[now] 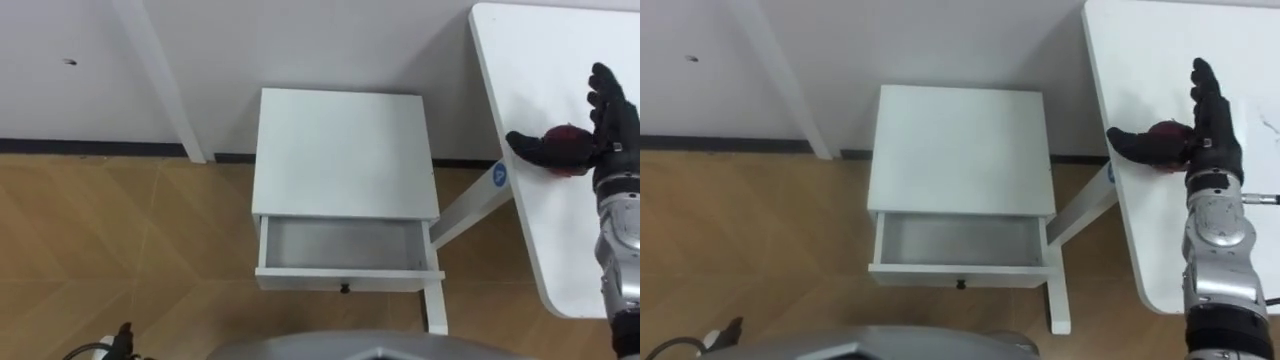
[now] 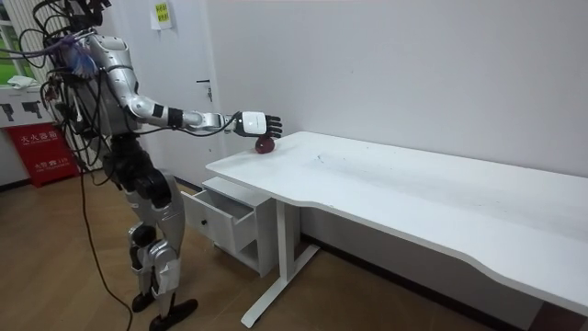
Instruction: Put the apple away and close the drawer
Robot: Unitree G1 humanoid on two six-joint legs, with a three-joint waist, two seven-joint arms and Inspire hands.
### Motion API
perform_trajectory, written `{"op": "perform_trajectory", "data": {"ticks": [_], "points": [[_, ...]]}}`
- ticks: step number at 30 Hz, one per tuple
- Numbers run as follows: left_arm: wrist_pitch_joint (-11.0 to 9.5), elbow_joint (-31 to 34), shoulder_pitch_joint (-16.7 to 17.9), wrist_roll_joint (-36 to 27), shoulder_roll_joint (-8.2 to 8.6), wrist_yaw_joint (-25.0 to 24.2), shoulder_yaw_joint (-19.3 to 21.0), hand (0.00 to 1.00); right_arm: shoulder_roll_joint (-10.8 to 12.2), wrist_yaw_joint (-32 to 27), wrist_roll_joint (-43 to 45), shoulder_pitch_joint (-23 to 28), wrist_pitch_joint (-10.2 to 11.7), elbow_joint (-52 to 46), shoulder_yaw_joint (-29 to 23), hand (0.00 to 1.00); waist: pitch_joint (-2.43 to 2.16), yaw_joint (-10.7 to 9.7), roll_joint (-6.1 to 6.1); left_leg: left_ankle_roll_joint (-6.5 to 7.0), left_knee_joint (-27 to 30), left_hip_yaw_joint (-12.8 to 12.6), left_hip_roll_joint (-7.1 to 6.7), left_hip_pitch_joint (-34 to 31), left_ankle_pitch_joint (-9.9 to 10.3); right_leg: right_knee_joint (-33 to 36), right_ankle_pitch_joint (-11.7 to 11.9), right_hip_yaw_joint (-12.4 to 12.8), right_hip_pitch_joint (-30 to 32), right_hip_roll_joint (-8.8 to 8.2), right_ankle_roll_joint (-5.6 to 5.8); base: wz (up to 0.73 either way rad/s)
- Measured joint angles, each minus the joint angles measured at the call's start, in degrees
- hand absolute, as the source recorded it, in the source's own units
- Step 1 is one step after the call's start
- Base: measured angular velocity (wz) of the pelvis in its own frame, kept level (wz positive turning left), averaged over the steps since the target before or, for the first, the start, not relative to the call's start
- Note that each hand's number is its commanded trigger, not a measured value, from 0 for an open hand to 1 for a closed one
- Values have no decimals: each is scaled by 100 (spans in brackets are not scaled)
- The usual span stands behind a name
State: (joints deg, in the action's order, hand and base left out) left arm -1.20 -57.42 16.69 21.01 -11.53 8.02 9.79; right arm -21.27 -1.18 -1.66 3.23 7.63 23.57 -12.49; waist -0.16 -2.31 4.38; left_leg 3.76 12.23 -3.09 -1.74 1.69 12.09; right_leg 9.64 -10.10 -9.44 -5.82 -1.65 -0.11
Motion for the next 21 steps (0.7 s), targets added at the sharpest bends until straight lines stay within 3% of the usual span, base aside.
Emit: {"op": "perform_trajectory", "data": {"ticks": [11, 14, 17, 21], "points": [[-2, -208, -38, 0, -52, -53, -66, 0, -208, 65, 571, -109, 129, 878, 2, 0, 33, 131, 96, 3, 62, 46, -2, 69, 8, 4, 2, -68, -119, -7, 3, 2], [-2, -238, -44, -1, -78, -118, -66, 0, -225, 153, 640, -79, -26, 1293, 50, 0, 50, 153, 67, 4, 76, 41, -3, 59, 9, 5, 2, -65, -114, -9, 3, -1], [-1, -250, -90, 6, -92, -154, -61, 0, -234, 155, 647, -103, 47, 1245, 57, 0, 44, 124, -2, 4, 81, 28, -3, 54, 9, 4, 2, -60, -105, -10, 2, -3], [-2, -253, -150, 115, -100, -237, -47, 0, -234, 197, 653, -103, 47, 1245, 56, 0, 22, 119, -5, 4, 81, 24, -3, 59, 8, 4, 2, -65, -109, -10, 2, 0]]}}
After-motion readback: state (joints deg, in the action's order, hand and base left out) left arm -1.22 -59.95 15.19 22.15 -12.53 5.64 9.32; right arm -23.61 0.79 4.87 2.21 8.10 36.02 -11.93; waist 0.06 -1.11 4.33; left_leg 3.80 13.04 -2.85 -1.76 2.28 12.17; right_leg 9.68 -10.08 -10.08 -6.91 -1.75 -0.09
